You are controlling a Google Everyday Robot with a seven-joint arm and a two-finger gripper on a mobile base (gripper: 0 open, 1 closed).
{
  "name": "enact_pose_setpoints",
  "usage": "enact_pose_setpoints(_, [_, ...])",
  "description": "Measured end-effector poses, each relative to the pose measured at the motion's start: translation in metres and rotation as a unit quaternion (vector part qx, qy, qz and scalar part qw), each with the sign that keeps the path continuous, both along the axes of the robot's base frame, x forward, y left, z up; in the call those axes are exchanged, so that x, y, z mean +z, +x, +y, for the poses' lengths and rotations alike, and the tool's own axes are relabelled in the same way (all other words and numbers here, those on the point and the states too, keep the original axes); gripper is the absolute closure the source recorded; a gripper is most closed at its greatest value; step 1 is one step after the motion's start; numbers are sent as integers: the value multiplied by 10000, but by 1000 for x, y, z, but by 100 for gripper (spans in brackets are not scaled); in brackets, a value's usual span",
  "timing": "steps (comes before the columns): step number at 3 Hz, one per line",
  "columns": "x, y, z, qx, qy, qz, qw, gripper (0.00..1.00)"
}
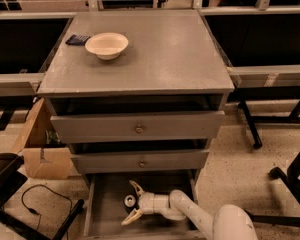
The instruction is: Place pepsi can into bottom drawer
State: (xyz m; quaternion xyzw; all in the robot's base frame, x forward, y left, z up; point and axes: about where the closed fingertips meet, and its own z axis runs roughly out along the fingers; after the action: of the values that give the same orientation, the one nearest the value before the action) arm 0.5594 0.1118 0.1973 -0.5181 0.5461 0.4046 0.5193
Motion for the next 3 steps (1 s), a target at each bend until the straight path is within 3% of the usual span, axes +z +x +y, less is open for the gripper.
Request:
enact_pose_setpoints(2, [14, -10, -2, -51, -29, -135, 9999, 0])
enact_pose_setpoints(3, [42, -31, -18, 15, -256, -271, 9993, 0])
